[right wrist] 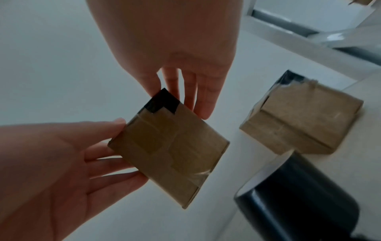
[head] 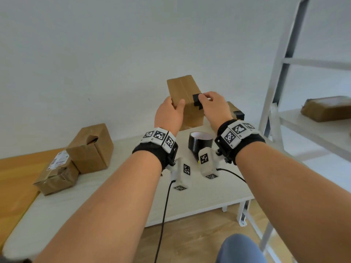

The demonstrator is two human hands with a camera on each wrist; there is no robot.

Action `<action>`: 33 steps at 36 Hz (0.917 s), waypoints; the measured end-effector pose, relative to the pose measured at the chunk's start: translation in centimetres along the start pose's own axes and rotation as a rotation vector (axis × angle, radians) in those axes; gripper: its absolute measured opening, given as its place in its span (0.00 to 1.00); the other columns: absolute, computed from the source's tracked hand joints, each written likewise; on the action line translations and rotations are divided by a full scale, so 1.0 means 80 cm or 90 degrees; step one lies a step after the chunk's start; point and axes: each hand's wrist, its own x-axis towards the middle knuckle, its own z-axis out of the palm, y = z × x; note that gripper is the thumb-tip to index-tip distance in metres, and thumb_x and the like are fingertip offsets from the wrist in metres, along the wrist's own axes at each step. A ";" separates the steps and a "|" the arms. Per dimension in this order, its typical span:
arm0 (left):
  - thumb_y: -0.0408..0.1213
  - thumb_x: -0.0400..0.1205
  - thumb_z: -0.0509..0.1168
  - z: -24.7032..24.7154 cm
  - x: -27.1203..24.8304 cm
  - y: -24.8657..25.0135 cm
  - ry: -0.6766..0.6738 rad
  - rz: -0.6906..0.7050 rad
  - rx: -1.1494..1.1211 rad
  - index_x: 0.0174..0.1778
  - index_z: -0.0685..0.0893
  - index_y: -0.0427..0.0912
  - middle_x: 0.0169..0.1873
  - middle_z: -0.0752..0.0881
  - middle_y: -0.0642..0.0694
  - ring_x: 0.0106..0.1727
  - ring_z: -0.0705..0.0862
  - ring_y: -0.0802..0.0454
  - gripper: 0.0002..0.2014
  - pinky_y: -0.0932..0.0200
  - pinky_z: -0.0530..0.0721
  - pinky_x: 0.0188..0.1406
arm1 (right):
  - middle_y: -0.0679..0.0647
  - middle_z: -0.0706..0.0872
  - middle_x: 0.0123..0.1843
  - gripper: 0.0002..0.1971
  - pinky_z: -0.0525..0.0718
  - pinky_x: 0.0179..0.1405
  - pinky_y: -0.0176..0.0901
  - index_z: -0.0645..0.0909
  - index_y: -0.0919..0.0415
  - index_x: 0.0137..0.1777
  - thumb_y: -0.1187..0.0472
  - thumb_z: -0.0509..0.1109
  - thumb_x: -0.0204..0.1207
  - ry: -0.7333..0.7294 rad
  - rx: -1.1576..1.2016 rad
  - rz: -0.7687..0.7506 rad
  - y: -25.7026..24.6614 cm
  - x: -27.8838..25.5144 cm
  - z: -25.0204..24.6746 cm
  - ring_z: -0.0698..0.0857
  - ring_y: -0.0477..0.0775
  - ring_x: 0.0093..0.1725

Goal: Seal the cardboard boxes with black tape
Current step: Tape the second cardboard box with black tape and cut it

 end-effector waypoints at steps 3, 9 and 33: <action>0.53 0.85 0.55 0.019 0.003 0.013 -0.013 0.008 0.004 0.57 0.81 0.45 0.49 0.85 0.51 0.48 0.82 0.51 0.17 0.58 0.78 0.46 | 0.50 0.86 0.55 0.17 0.83 0.54 0.50 0.80 0.57 0.63 0.49 0.57 0.83 0.018 -0.015 0.035 0.010 0.009 -0.015 0.84 0.53 0.53; 0.57 0.83 0.54 0.058 0.018 0.027 -0.047 0.000 0.067 0.50 0.81 0.41 0.44 0.85 0.44 0.43 0.83 0.45 0.22 0.56 0.74 0.39 | 0.54 0.83 0.50 0.17 0.75 0.43 0.44 0.79 0.60 0.58 0.49 0.56 0.85 0.030 -0.063 0.082 0.039 0.032 -0.040 0.81 0.55 0.47; 0.52 0.85 0.54 0.154 0.035 0.034 -0.124 -0.070 0.042 0.60 0.79 0.35 0.54 0.85 0.40 0.55 0.83 0.41 0.23 0.52 0.77 0.49 | 0.51 0.82 0.48 0.16 0.71 0.39 0.42 0.79 0.55 0.55 0.50 0.52 0.85 -0.006 -0.095 0.089 0.109 0.070 -0.079 0.79 0.52 0.46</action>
